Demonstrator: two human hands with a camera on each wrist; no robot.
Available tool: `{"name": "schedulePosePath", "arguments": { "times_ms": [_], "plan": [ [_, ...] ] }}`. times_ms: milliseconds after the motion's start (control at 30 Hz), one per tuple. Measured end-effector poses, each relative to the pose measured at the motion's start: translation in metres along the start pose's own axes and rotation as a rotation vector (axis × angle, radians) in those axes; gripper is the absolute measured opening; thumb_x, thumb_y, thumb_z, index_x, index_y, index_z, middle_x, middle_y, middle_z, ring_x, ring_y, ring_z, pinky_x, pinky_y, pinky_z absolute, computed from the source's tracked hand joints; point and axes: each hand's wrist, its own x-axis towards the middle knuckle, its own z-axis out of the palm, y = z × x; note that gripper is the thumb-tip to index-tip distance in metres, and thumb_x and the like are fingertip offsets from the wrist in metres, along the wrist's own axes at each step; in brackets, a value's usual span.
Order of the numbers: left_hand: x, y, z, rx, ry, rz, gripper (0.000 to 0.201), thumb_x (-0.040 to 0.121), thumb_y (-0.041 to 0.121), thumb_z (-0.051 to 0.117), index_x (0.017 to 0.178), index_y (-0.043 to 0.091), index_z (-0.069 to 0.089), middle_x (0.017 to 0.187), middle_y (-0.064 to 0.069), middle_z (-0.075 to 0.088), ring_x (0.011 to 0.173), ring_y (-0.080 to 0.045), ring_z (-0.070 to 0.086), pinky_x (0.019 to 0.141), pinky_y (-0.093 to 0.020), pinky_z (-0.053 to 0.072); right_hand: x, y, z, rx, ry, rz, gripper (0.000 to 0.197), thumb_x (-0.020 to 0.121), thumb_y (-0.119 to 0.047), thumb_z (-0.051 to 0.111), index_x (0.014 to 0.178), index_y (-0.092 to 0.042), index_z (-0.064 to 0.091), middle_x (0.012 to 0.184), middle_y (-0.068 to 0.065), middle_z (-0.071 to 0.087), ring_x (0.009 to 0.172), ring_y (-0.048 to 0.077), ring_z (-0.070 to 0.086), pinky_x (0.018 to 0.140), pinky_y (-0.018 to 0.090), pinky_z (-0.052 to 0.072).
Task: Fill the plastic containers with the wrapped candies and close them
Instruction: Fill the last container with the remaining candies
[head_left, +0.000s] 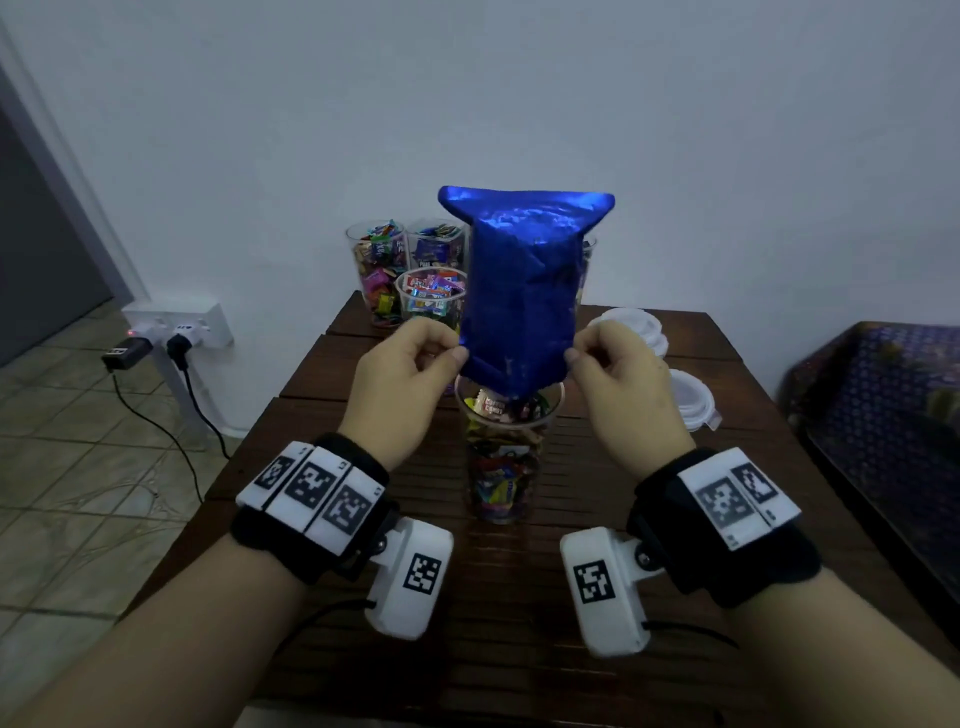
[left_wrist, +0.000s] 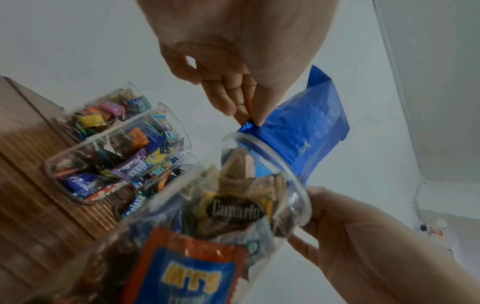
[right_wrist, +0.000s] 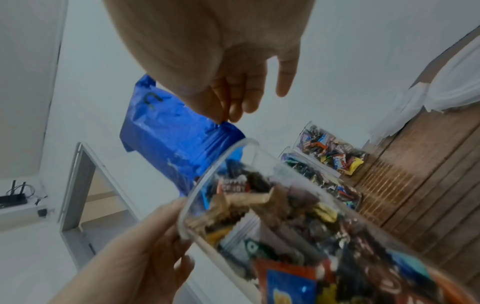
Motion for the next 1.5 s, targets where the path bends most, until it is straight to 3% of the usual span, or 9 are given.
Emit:
{"name": "schedulePosePath", "arguments": {
  "times_ms": [100,267,567,900,1067,1133,1233,1333,1500],
  "plan": [
    [-0.002,-0.003,-0.004,0.006,0.030,-0.018,0.021,0.090,0.014,0.060,0.079,0.031,0.057,0.085,-0.007,0.063,0.085,-0.028,0.058,0.083,-0.048,0.050,0.001,-0.001,-0.001,-0.012,0.003,0.016,0.029,0.092,-0.011,0.053,0.069,-0.028,0.046,0.079,-0.001,0.055,0.072,0.008,0.054,0.070,0.026,0.043],
    [-0.008,0.005,0.006,0.075,-0.033,0.045,0.010,0.089,0.016,0.061,0.084,0.025,0.062,0.084,-0.006,0.065,0.080,-0.020,0.058,0.074,-0.035,0.047,-0.008,-0.015,0.017,-0.099,-0.069,-0.056,0.031,0.091,-0.014,0.055,0.070,-0.033,0.042,0.074,-0.015,0.045,0.080,0.014,0.046,0.078,0.039,0.039],
    [0.000,0.005,-0.007,-0.009,0.057,0.029,0.023,0.090,0.012,0.059,0.078,0.031,0.054,0.078,0.005,0.057,0.078,-0.013,0.054,0.078,-0.038,0.048,0.000,-0.007,-0.003,0.009,0.057,-0.003,0.027,0.091,-0.009,0.053,0.071,-0.027,0.047,0.079,-0.001,0.053,0.079,0.019,0.050,0.074,0.042,0.045],
    [-0.002,0.021,0.001,-0.078,0.067,0.061,0.023,0.091,0.011,0.058,0.077,0.029,0.055,0.077,0.005,0.057,0.071,-0.006,0.053,0.071,-0.026,0.047,-0.010,-0.020,-0.008,0.177,0.065,0.076,0.024,0.094,-0.007,0.048,0.073,-0.018,0.048,0.071,-0.005,0.050,0.059,0.000,0.052,0.060,0.018,0.041],
    [-0.007,0.029,0.007,-0.083,0.098,0.064,0.022,0.089,0.011,0.060,0.079,0.030,0.054,0.077,0.008,0.057,0.073,-0.007,0.053,0.071,-0.024,0.045,-0.012,-0.011,-0.026,0.375,0.099,0.272,0.024,0.095,-0.008,0.048,0.073,-0.015,0.051,0.078,0.007,0.055,0.077,0.024,0.053,0.081,0.046,0.050],
    [-0.018,0.041,0.013,-0.127,0.105,0.091,0.016,0.087,0.019,0.061,0.080,0.031,0.054,0.076,0.012,0.057,0.072,-0.007,0.053,0.070,-0.024,0.045,-0.015,-0.008,-0.034,0.438,0.137,0.328,0.025,0.095,-0.006,0.047,0.072,-0.014,0.051,0.083,0.009,0.055,0.077,0.025,0.056,0.076,0.043,0.054],
    [-0.047,0.056,0.031,-0.181,-0.028,0.124,0.009,0.085,0.028,0.053,0.079,0.031,0.059,0.075,0.016,0.062,0.072,-0.004,0.057,0.070,-0.023,0.046,-0.023,0.004,-0.052,0.561,0.230,0.372,0.027,0.095,-0.002,0.045,0.070,-0.012,0.049,0.090,0.016,0.056,0.074,0.022,0.059,0.055,0.020,0.054],
    [-0.083,0.059,0.063,-0.191,-0.209,0.111,0.015,0.086,0.036,0.049,0.088,0.034,0.063,0.088,0.015,0.066,0.087,0.000,0.060,0.081,-0.020,0.046,-0.035,0.014,-0.070,0.589,0.324,0.393,0.028,0.095,-0.001,0.043,0.069,-0.011,0.048,0.082,0.011,0.057,0.065,0.014,0.062,0.052,0.018,0.054],
    [-0.119,0.037,0.118,0.142,-0.481,0.040,0.051,0.092,0.039,0.036,0.137,0.020,0.047,0.143,0.006,0.045,0.130,0.000,0.036,0.107,-0.011,0.021,-0.062,0.028,-0.098,0.643,0.482,0.412,0.029,0.094,-0.001,0.044,0.069,-0.013,0.047,0.069,0.000,0.061,0.056,0.005,0.062,0.052,0.019,0.054]
  ]
}}
